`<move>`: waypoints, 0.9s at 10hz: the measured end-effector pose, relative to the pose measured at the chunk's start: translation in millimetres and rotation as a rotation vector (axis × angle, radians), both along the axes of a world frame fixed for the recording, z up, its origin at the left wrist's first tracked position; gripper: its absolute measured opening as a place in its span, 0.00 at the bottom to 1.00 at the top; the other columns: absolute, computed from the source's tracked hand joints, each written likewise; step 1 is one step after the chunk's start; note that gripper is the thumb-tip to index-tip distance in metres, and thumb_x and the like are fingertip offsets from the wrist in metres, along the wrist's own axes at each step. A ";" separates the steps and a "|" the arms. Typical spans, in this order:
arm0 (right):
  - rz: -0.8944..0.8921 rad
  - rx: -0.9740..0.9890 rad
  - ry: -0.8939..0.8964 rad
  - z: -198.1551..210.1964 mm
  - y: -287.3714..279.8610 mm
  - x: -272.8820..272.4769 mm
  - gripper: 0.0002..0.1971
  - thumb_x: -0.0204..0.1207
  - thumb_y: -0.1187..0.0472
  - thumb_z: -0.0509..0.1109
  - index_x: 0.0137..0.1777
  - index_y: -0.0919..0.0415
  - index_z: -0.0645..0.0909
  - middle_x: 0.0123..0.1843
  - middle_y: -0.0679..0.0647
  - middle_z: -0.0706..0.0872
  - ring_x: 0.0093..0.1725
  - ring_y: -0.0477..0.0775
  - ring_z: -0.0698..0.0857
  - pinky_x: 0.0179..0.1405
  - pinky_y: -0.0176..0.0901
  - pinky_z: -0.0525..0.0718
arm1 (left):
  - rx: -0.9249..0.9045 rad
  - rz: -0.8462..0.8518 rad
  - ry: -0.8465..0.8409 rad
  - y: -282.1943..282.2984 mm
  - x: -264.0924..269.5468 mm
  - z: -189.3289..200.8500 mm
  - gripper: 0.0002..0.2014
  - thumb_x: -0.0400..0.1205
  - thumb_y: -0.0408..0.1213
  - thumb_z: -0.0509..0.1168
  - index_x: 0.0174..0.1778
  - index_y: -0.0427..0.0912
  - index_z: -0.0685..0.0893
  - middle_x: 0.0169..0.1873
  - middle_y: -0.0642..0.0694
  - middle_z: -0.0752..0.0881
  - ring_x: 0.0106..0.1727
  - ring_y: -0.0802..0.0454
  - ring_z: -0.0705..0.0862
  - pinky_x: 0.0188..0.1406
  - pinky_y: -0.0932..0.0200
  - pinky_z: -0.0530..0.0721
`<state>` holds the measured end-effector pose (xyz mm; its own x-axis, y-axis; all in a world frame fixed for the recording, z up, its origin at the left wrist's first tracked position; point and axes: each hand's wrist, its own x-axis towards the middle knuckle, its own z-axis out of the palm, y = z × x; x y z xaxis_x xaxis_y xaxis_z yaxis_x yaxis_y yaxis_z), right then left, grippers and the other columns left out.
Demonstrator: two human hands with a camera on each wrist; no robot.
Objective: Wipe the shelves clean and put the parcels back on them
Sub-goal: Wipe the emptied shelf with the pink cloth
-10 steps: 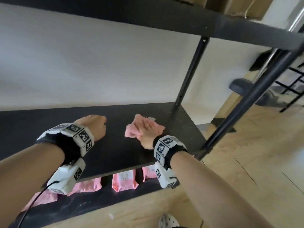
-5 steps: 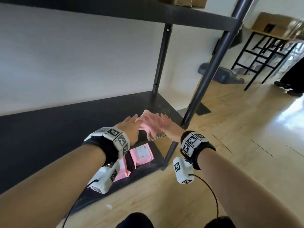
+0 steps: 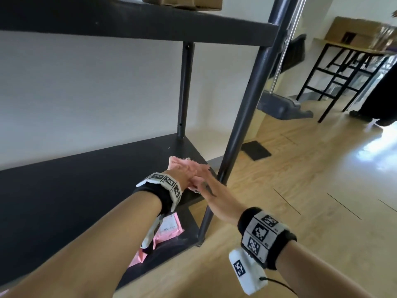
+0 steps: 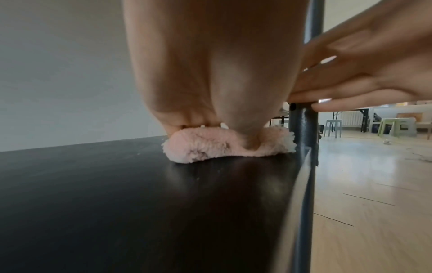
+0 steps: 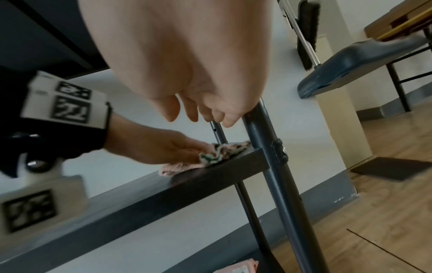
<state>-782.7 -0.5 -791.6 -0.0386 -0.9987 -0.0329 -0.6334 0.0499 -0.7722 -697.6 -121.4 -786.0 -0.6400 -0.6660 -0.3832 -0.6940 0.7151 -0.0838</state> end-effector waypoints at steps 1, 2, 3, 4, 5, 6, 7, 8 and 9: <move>-0.033 0.000 0.005 -16.7 -1.4 -9.6 0.22 0.86 0.53 0.53 0.79 0.40 0.60 0.79 0.42 0.69 0.77 0.43 0.70 0.79 0.53 0.68 | 0.036 -0.148 -0.006 -15.9 -6.0 -5.3 0.20 0.87 0.35 0.54 0.77 0.37 0.69 0.75 0.40 0.70 0.74 0.43 0.70 0.41 0.80 0.54; -0.049 0.049 0.067 -17.6 0.1 -5.8 0.23 0.87 0.54 0.53 0.82 0.45 0.59 0.84 0.43 0.60 0.82 0.42 0.60 0.83 0.46 0.57 | -0.001 -0.184 0.226 -47.1 3.8 -17.4 0.23 0.87 0.38 0.55 0.79 0.40 0.67 0.79 0.40 0.65 0.80 0.44 0.61 0.43 0.82 0.54; -0.005 0.081 0.132 -15.0 -0.4 2.2 0.25 0.88 0.55 0.52 0.84 0.50 0.54 0.86 0.43 0.52 0.84 0.40 0.49 0.83 0.40 0.49 | 0.040 -0.007 0.292 -66.7 20.2 -20.8 0.23 0.87 0.37 0.55 0.79 0.39 0.65 0.79 0.39 0.64 0.80 0.43 0.62 0.40 0.80 0.54; 0.008 0.109 0.163 -14.9 -6.4 6.0 0.27 0.88 0.56 0.52 0.85 0.48 0.51 0.86 0.44 0.50 0.84 0.42 0.46 0.83 0.44 0.48 | 0.140 0.087 0.388 -51.5 39.9 -21.4 0.23 0.87 0.34 0.53 0.80 0.38 0.62 0.81 0.39 0.61 0.81 0.44 0.59 0.59 0.79 0.62; -0.016 0.104 0.211 -16.9 -12.4 3.5 0.26 0.87 0.58 0.53 0.84 0.49 0.52 0.86 0.48 0.54 0.85 0.47 0.51 0.84 0.48 0.53 | 0.170 0.057 0.354 -13.5 48.0 -14.0 0.24 0.88 0.35 0.53 0.81 0.39 0.61 0.81 0.41 0.60 0.82 0.45 0.58 0.78 0.57 0.55; -0.028 0.081 0.282 -16.3 -7.6 2.4 0.26 0.86 0.57 0.55 0.83 0.50 0.54 0.83 0.49 0.62 0.79 0.51 0.66 0.79 0.48 0.67 | 0.123 -0.008 0.294 5.9 39.5 -11.4 0.22 0.88 0.33 0.51 0.81 0.40 0.61 0.78 0.46 0.67 0.76 0.46 0.67 0.71 0.64 0.63; -0.019 0.018 0.390 -19.8 5.1 0.3 0.22 0.85 0.57 0.57 0.79 0.51 0.62 0.80 0.47 0.66 0.77 0.49 0.69 0.76 0.46 0.71 | 0.127 0.010 0.227 5.9 12.3 -7.4 0.18 0.89 0.28 0.47 0.74 0.42 0.68 0.51 0.49 0.76 0.56 0.52 0.74 0.44 0.67 0.72; -0.054 -0.045 0.405 -23.0 20.4 -9.4 0.24 0.83 0.59 0.60 0.79 0.48 0.63 0.79 0.45 0.68 0.76 0.48 0.72 0.74 0.46 0.74 | 0.104 -0.012 0.164 -5.3 -17.4 -18.5 0.05 0.84 0.37 0.57 0.53 0.50 0.71 0.41 0.51 0.72 0.49 0.53 0.74 0.47 0.60 0.70; -0.159 0.018 0.430 -17.5 36.8 -19.2 0.22 0.85 0.58 0.58 0.79 0.57 0.65 0.80 0.51 0.68 0.76 0.52 0.72 0.74 0.46 0.73 | 0.043 -0.070 0.299 -35.5 -41.3 -49.1 0.11 0.79 0.36 0.62 0.57 0.50 0.80 0.51 0.49 0.81 0.58 0.47 0.81 0.59 0.51 0.76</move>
